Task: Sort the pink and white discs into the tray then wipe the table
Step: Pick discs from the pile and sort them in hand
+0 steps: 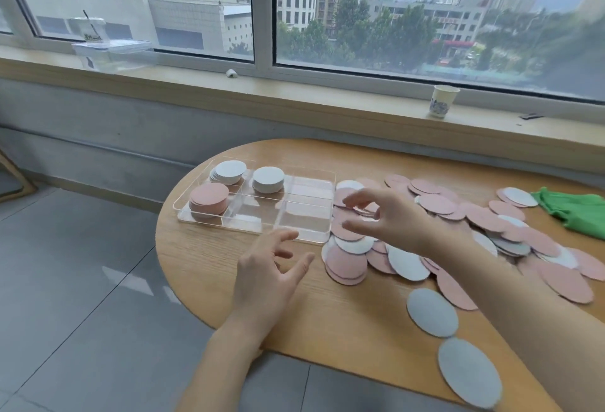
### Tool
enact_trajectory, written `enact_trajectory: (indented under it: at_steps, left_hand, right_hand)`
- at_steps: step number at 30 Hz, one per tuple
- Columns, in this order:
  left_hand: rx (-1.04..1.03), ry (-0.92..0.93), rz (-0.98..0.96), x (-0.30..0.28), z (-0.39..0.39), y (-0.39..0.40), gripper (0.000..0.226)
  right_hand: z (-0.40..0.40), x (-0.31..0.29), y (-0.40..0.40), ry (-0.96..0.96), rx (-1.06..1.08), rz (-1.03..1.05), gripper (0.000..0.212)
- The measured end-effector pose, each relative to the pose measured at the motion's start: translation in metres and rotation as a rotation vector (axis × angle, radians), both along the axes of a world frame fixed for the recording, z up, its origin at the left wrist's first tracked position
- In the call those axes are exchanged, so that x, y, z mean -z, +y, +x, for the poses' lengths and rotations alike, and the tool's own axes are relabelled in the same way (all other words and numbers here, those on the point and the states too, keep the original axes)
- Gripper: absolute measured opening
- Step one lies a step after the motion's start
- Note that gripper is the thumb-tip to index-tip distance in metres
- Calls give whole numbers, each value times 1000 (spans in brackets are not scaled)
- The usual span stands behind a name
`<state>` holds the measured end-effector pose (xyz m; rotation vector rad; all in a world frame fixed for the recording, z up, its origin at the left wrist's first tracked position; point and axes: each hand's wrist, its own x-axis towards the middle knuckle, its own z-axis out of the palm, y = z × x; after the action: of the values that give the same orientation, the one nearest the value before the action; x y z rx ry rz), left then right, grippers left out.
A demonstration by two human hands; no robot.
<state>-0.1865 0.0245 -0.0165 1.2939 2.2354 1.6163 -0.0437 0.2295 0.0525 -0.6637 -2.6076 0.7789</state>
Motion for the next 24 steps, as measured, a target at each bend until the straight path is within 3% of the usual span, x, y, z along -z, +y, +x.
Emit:
enact_trajectory:
  at_steps: [11, 19, 24]
  left_hand:
    - [212, 98, -20, 10, 92, 19, 32]
    - [211, 16, -59, 2, 110, 24, 33]
    - [217, -34, -109, 2, 109, 27, 35]
  right_hand:
    - [147, 54, -51, 20, 248, 57, 36]
    - [138, 66, -33, 22, 301, 190, 41]
    - [116, 61, -4, -9, 282, 106, 47]
